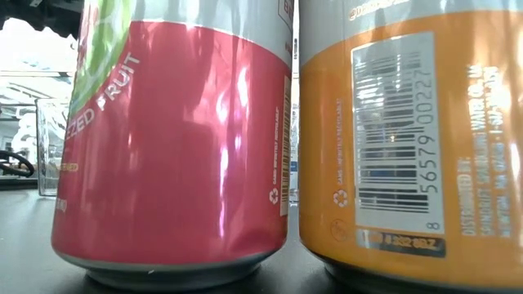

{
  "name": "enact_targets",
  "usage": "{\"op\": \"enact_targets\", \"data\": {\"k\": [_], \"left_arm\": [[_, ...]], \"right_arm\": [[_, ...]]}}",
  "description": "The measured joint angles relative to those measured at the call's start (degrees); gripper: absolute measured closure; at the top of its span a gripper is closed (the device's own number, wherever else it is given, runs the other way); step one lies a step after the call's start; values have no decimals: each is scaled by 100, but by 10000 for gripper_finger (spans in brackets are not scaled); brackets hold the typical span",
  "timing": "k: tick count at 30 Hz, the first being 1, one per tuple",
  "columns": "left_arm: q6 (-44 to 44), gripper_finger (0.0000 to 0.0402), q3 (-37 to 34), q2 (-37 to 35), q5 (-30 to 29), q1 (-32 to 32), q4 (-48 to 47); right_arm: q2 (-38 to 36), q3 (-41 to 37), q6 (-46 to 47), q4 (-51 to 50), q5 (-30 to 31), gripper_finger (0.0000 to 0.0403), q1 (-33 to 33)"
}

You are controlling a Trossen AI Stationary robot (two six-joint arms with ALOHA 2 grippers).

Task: Sort soda cans
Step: Put the left yellow-white soda can into the middle right transparent bin

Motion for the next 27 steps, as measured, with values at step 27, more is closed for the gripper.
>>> {"op": "enact_targets", "data": {"k": [27], "left_arm": [[216, 322, 2, 0, -52, 2, -536]], "right_arm": [[0, 0, -413, 1277, -1, 46, -42]]}}
